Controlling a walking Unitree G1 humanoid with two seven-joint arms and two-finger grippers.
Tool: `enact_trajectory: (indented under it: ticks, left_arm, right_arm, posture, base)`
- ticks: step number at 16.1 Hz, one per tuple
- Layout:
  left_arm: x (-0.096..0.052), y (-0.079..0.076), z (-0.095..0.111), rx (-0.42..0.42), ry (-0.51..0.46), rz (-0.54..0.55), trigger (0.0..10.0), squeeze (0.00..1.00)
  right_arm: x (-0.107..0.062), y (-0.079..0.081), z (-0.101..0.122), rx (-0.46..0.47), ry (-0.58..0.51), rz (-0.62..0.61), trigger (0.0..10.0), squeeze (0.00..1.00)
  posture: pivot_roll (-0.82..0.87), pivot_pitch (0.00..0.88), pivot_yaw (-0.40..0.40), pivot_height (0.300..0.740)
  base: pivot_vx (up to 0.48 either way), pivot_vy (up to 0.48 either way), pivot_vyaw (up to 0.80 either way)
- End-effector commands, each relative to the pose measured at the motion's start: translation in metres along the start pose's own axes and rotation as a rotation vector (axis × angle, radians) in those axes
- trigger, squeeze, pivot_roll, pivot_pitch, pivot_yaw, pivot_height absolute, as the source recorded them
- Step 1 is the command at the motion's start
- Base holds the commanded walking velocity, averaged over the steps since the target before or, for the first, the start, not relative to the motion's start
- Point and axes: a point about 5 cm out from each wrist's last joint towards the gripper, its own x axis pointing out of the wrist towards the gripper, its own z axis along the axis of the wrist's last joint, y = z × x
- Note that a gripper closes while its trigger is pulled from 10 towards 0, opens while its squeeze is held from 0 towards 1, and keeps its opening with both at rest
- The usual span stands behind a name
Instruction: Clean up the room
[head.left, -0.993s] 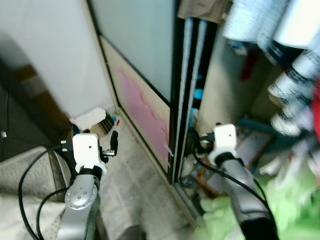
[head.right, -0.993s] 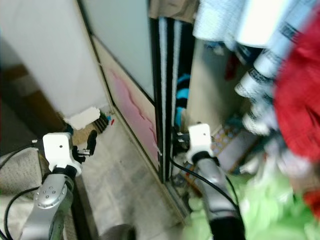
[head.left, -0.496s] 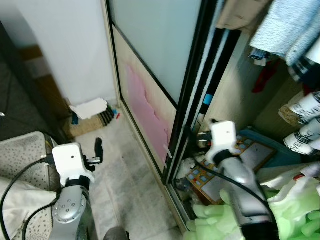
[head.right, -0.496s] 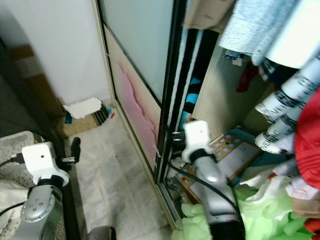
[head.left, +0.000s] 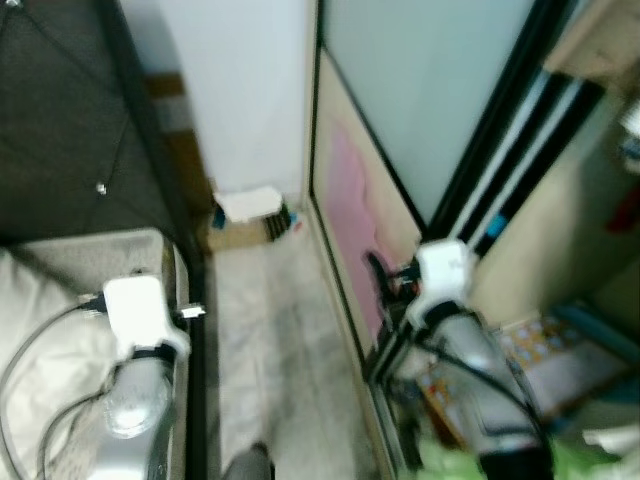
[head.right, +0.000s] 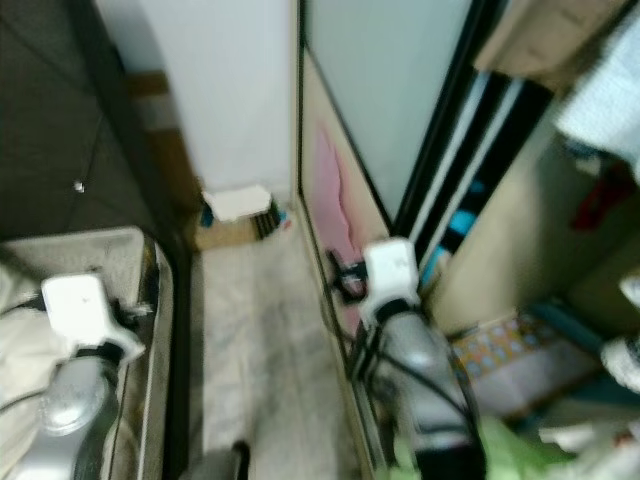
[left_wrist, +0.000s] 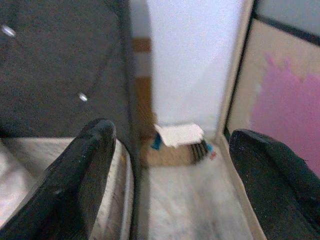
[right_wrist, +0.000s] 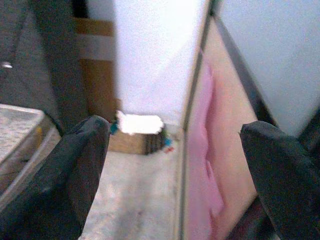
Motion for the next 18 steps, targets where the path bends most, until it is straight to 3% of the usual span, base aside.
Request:
enact_trajectory:
  ticks: [1, 5, 7, 8, 9, 13, 18]
  left_arm:
    - [-0.003, -0.005, -0.001, 0.002, 0.007, -0.016, 10.0, 0.0]
    - [-0.003, -0.002, 0.0, 0.0, 0.007, -0.014, 10.0, 0.0]
    - [-0.002, 0.002, 0.001, 0.04, 0.012, 0.079, 10.0, 0.0]
    - [-0.004, 0.002, 0.001, 0.049, 0.005, 0.074, 10.0, 0.0]
    - [-0.007, 0.001, 0.001, -0.021, -0.004, 0.003, 10.0, 0.0]
    - [-0.022, 0.006, -0.003, 0.012, 0.025, 0.036, 10.0, 0.0]
    - [-0.019, 0.004, -0.005, 0.01, 0.025, 0.027, 10.0, 0.0]
  right_arm:
    - [-0.003, -0.007, 0.002, -0.012, 0.002, -0.027, 10.0, 0.0]
    - [-0.003, -0.004, 0.001, -0.009, 0.002, -0.02, 10.0, 0.0]
    - [-0.003, -0.004, 0.001, -0.008, 0.002, -0.019, 10.0, 0.0]
    - [-0.003, -0.004, 0.001, -0.008, 0.002, -0.02, 10.0, 0.0]
    - [-0.004, -0.004, 0.002, -0.011, -0.002, -0.022, 10.0, 0.0]
    - [-0.021, -0.007, 0.002, -0.038, 0.005, 0.018, 10.0, 0.0]
    - [-0.015, -0.005, 0.0, -0.039, 0.011, 0.024, 10.0, 0.0]
  posture:
    - [0.08, 0.039, -0.036, 0.74]
    - [0.09, 0.041, -0.035, 0.74]
    - [0.09, 0.041, -0.034, 0.74]
    - [0.09, 0.039, -0.033, 0.74]
    - [0.09, 0.037, -0.033, 0.74]
    - [0.1, 0.035, -0.042, 0.74]
    - [0.11, 0.02, -0.047, 0.74]
  base:
    - [0.0, 0.0, 0.8]
    - [0.0, 0.0, 0.8]
    - [0.0, 0.0, 0.8]
    - [0.0, 0.0, 0.8]
    - [0.0, 0.0, 0.8]
    - [0.0, 0.0, 0.8]
    - [0.0, 0.0, 0.8]
